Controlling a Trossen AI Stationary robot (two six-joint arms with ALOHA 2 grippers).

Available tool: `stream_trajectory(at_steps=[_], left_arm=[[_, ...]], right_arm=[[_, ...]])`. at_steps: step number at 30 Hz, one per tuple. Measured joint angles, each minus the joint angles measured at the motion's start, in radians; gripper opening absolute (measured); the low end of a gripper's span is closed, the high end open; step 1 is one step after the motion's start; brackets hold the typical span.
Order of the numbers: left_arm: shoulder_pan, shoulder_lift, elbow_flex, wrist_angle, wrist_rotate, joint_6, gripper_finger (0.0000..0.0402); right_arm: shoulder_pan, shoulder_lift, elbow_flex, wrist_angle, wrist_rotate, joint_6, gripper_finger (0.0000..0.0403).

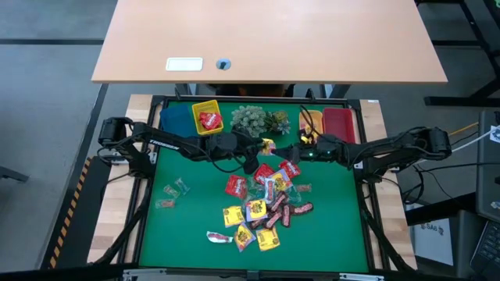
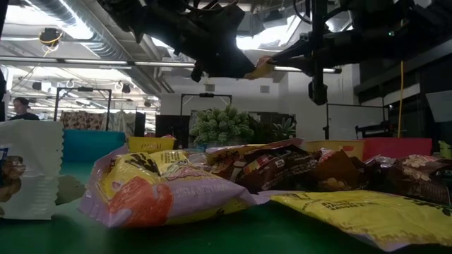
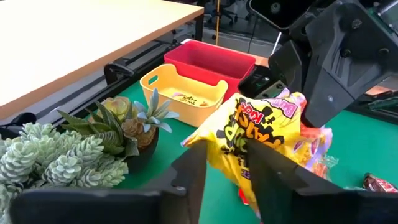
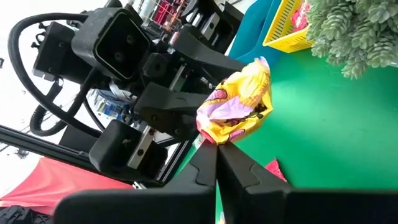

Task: Sort candy
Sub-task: Put the yellow candy into the orange bin

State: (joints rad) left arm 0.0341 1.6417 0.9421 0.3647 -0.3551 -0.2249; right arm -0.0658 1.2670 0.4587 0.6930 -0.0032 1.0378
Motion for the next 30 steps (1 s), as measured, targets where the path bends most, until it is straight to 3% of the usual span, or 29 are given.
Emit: stream_trajectory(at_steps=[6,14,24,30], left_arm=[[-0.001,0.0,0.002,-0.046,0.005,-0.001,0.0134],[-0.002,0.0,0.002,-0.057,0.003,-0.002,0.0135],[-0.03,0.0,0.001,-0.075,0.001,-0.003,0.0135],[-0.047,0.0,0.001,-0.087,0.001,-0.003,0.0135]], right_arm=[[-0.003,-0.08,0.001,-0.052,0.013,-0.051,0.0001],[-0.109,-0.255,0.001,-0.212,-0.007,-0.057,0.0],[-0.312,-0.523,0.001,-0.617,-0.007,-0.159,0.0],[-0.427,-0.579,0.001,-0.839,0.026,-0.183,0.0]])
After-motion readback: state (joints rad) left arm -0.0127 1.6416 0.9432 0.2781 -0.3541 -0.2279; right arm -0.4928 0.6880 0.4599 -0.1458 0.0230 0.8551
